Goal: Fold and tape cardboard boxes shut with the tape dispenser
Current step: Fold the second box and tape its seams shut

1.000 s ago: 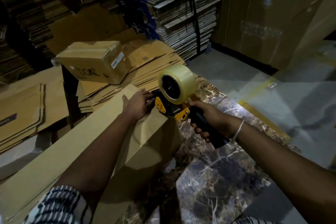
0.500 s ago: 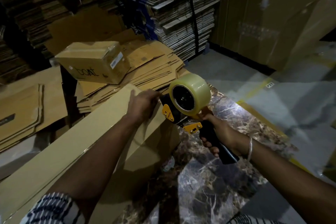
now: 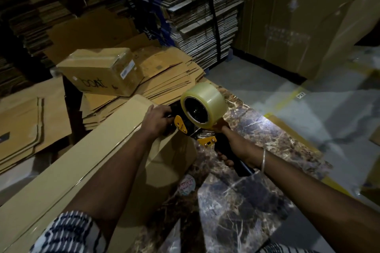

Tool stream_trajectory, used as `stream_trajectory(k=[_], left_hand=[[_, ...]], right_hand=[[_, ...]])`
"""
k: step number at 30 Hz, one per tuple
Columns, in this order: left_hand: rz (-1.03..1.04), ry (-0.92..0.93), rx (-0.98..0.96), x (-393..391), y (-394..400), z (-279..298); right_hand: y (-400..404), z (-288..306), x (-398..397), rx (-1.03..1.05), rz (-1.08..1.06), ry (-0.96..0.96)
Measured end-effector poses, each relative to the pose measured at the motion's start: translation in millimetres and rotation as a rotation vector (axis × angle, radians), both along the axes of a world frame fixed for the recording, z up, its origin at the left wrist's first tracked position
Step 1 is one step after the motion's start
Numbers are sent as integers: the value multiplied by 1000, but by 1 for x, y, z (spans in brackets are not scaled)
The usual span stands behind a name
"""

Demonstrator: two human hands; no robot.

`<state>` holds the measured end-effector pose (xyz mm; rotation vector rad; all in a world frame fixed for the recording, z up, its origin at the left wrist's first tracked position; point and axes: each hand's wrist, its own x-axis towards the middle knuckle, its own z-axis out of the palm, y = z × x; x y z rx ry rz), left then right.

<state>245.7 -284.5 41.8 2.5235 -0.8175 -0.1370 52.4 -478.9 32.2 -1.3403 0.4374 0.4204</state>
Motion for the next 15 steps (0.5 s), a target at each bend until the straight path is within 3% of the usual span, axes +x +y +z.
stream_trajectory(k=[5, 8, 10, 12, 15], left_hand=[[-18, 26, 48, 9, 2, -1], [99, -24, 56, 24, 20, 3], [126, -47, 81, 36, 35, 0], [81, -71, 95, 39, 42, -5], [70, -112, 137, 37, 37, -7]], right_hand=[[-5, -24, -17, 59, 31, -36], [-15, -68, -55, -115, 89, -40], [-15, -102, -77, -203, 1, -19], [-5, -132, -89, -33, -148, 115], [3, -160, -74, 161, -362, 117]])
